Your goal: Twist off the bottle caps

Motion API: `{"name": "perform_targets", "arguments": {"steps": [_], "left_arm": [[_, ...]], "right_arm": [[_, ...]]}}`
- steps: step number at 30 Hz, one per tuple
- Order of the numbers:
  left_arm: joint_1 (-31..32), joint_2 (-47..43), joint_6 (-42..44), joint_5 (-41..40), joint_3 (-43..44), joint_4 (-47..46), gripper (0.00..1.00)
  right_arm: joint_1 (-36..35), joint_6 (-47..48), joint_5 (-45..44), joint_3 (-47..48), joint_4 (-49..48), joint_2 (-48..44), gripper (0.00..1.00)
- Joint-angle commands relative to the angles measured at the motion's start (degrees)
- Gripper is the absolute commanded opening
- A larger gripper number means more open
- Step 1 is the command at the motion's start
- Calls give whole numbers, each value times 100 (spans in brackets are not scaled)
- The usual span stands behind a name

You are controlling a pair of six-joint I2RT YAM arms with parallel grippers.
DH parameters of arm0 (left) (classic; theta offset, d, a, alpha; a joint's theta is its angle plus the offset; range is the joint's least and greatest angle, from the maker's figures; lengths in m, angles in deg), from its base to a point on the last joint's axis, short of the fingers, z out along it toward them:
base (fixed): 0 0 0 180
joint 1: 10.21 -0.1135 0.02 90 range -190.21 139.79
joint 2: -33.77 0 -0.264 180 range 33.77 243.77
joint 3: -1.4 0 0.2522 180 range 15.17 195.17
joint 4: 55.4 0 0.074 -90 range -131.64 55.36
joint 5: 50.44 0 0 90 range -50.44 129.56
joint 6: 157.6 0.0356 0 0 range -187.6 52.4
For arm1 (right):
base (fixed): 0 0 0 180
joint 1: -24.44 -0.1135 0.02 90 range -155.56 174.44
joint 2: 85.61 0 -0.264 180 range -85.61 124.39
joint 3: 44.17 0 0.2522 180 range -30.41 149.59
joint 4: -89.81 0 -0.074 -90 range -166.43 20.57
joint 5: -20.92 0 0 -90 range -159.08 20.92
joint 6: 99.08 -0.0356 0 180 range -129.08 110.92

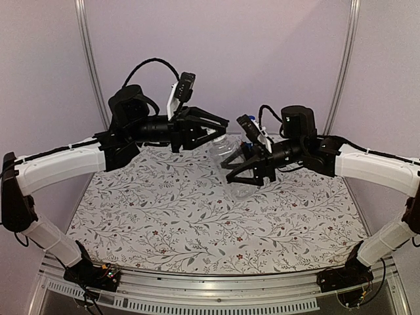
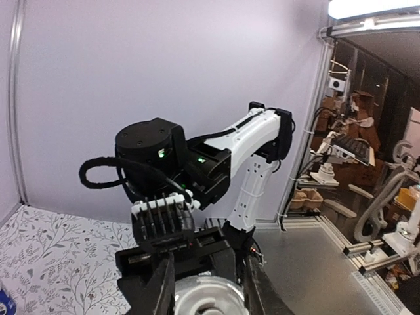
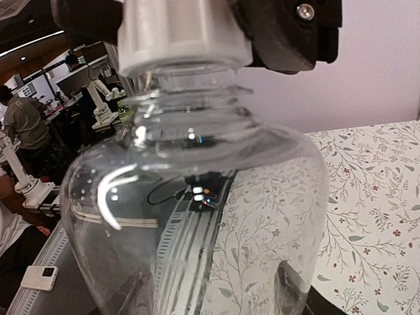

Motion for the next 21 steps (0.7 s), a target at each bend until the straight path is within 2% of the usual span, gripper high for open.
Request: {"name": "perform_targets", "arguments": {"steps": [1, 5, 7, 10, 16, 21], "left_arm": [[224, -506, -144, -1512, -124, 634, 0], [599, -701, -424, -3496, -11, 1508, 0], [804, -726, -775, -4807, 79, 2041, 0], [1265, -663, -858, -6082, 80, 2191, 20], [1345, -446, -876, -5978, 298, 2274, 42], [1276, -585, -552, -5727, 184, 1962, 68]], "right_arm": [[46, 180, -1569, 253, 450, -220, 59], [46, 318, -2479, 335, 652, -293, 59], [46, 325, -2920, 359, 676, -313, 59], [46, 355, -3417, 455, 792, -270, 59], [47, 596, -3404, 439, 866, -260, 59], [55, 692, -2865, 273, 840, -340, 59]]}}
